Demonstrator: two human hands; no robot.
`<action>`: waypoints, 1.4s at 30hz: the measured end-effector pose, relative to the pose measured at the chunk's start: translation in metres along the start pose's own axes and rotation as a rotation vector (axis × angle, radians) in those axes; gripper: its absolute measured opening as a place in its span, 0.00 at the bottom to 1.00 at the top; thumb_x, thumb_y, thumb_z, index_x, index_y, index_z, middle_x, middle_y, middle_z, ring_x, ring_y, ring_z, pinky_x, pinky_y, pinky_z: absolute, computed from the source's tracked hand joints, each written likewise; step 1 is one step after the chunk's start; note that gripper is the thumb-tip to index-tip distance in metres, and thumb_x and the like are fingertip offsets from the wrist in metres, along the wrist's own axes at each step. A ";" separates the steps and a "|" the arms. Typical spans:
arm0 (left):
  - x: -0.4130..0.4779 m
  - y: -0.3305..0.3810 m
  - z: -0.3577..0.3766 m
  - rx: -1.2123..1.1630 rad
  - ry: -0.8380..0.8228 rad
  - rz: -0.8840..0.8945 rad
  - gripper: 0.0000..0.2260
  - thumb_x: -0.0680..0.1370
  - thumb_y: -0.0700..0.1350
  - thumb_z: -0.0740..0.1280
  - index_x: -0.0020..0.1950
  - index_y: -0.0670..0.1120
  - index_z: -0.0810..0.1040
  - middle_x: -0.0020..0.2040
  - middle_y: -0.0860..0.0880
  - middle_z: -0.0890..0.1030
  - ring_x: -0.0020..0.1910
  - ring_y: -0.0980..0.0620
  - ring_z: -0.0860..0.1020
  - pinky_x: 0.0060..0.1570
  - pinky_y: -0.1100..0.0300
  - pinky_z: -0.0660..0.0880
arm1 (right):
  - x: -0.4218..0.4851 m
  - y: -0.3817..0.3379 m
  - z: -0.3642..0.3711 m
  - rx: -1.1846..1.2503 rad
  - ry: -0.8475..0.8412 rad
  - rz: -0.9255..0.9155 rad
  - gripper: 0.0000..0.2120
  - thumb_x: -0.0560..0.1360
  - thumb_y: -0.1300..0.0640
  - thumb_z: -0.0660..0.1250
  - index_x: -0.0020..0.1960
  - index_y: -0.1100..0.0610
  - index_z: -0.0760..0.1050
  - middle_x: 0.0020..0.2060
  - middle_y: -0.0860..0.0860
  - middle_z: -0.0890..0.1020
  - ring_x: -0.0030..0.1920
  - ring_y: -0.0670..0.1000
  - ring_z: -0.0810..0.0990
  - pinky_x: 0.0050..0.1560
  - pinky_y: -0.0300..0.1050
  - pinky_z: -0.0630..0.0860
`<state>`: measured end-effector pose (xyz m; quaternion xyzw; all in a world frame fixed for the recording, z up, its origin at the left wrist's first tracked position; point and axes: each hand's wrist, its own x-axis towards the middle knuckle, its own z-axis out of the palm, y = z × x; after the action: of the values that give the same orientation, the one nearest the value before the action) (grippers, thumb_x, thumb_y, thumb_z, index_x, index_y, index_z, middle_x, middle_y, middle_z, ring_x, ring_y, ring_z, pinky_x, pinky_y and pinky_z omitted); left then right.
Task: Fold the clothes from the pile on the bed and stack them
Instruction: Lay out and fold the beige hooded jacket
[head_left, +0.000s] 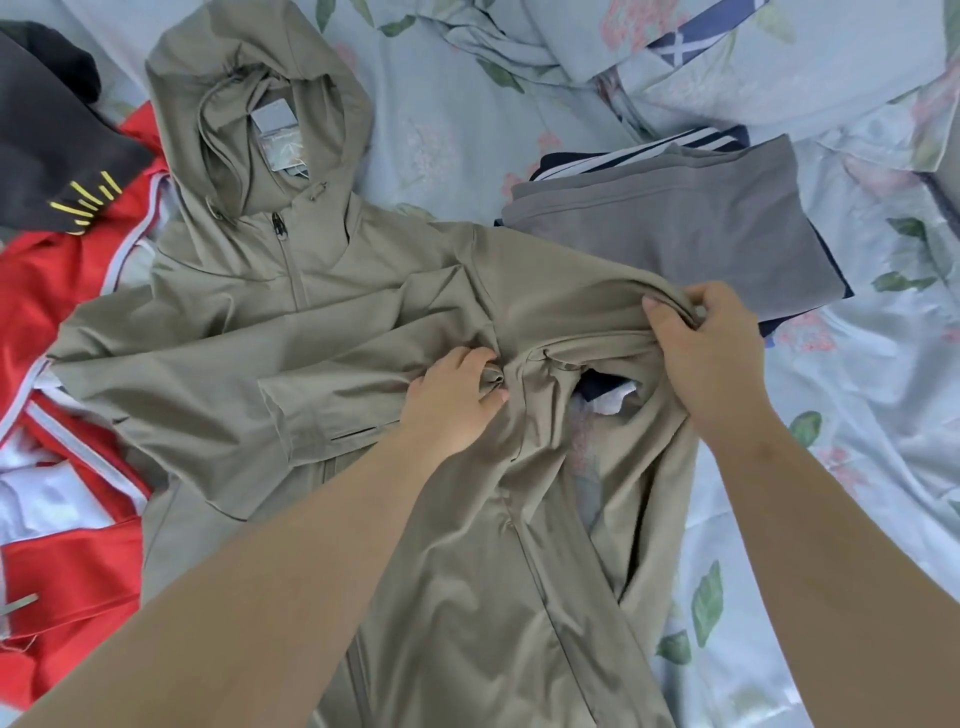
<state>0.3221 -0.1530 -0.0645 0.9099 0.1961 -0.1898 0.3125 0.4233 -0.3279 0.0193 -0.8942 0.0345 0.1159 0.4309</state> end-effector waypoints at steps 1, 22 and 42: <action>-0.003 0.001 0.001 -0.039 0.036 -0.013 0.20 0.80 0.52 0.61 0.71 0.49 0.66 0.69 0.51 0.68 0.69 0.49 0.66 0.65 0.49 0.65 | 0.001 -0.002 -0.005 -0.018 -0.034 0.000 0.11 0.74 0.48 0.68 0.48 0.54 0.71 0.36 0.42 0.73 0.46 0.51 0.74 0.47 0.42 0.69; -0.094 -0.054 -0.016 -0.947 0.130 -0.672 0.11 0.79 0.49 0.63 0.57 0.45 0.73 0.49 0.46 0.78 0.46 0.51 0.75 0.48 0.56 0.73 | -0.104 0.022 0.072 -0.199 -0.509 0.259 0.14 0.72 0.56 0.69 0.55 0.55 0.70 0.46 0.49 0.74 0.49 0.51 0.74 0.48 0.42 0.68; -0.142 -0.076 -0.053 -1.665 -0.007 -0.634 0.31 0.78 0.66 0.50 0.51 0.41 0.78 0.49 0.41 0.81 0.50 0.43 0.79 0.55 0.49 0.74 | -0.165 -0.077 0.092 0.700 -0.766 0.659 0.09 0.82 0.63 0.54 0.44 0.58 0.67 0.32 0.54 0.82 0.34 0.50 0.82 0.37 0.46 0.81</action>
<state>0.1770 -0.0970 0.0031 0.2901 0.5119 -0.0660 0.8059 0.2587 -0.2146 0.0618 -0.5370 0.1877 0.5379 0.6222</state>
